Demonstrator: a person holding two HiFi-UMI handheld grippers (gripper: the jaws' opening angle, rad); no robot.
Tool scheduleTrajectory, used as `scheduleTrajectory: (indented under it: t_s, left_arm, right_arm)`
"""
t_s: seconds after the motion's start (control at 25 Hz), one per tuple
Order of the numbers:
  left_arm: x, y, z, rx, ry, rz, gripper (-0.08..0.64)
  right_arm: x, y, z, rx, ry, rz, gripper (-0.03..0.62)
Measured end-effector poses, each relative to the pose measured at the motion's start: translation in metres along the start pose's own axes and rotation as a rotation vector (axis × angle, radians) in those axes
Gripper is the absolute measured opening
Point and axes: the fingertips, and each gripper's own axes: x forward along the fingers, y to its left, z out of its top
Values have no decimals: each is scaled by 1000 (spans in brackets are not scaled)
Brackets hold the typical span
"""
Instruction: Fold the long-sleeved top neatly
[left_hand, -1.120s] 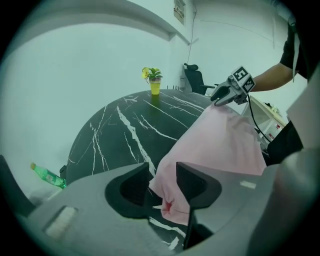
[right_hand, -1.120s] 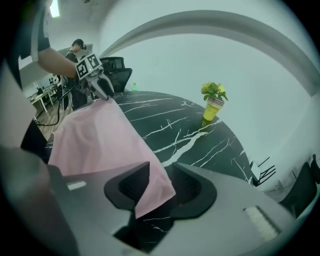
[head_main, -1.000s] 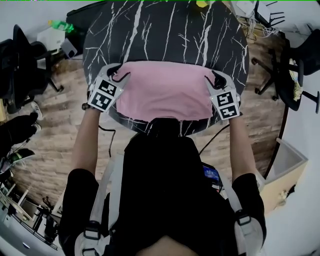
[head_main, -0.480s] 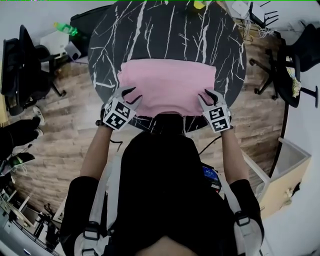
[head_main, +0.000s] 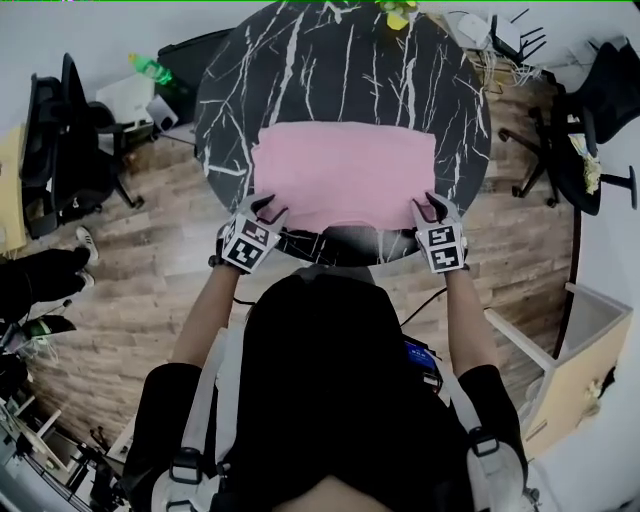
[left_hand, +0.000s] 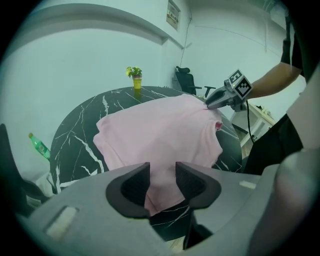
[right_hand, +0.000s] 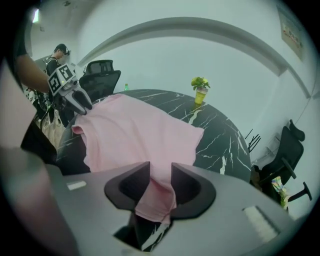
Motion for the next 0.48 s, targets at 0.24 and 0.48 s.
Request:
scheduleTrajectory:
  t_s: [0.24, 0.48]
  left_arm:
    - [-44, 0, 46, -38, -171, -4, 115]
    - [-98, -14, 94, -110, -375, 1, 19]
  right_arm:
    - [-43, 11, 48, 115, -209, -52, 122]
    - [-100, 28, 88, 144, -407, -75, 69]
